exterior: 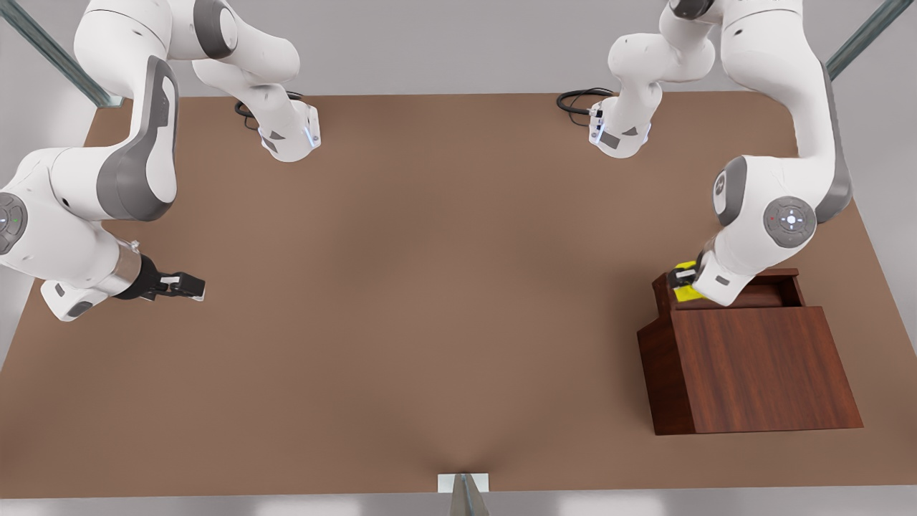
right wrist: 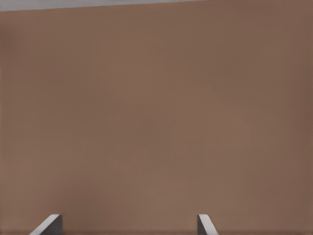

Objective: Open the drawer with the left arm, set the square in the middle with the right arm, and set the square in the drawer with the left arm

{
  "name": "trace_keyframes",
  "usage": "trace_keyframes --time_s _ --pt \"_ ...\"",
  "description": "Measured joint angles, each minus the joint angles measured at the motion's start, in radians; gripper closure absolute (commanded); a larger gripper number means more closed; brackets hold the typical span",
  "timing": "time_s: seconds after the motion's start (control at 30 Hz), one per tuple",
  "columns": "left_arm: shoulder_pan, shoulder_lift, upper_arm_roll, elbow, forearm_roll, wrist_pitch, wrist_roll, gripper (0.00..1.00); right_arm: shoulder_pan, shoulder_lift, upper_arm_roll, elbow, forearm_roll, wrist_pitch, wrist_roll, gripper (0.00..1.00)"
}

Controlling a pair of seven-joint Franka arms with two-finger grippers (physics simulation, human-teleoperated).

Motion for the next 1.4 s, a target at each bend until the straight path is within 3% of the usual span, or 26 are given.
trace_keyframes --time_s 0.23,0.63,1.33,1.37,1.4 --pt "0.116 -0.003 0.010 -0.097 0.008 0.041 -0.059 0.31 -0.001 0.001 0.000 0.000 0.000 0.000 0.000 0.00" --pt "0.191 0.002 0.009 -0.204 0.047 0.170 0.039 0.30 -0.002 0.002 0.000 0.000 0.001 0.001 -0.002 0.00" --pt "0.233 0.027 0.010 -0.205 0.080 0.289 0.276 0.30 -0.003 0.003 -0.002 0.000 0.002 0.001 -0.005 0.00" --pt "0.233 0.028 0.010 -0.205 0.084 0.290 0.285 0.08 -0.002 0.003 -0.003 0.000 0.001 0.001 -0.005 0.00" --pt "0.234 0.030 0.010 -0.205 0.085 0.291 0.293 0.00 -0.002 0.003 -0.003 0.000 0.001 0.001 -0.005 0.00"
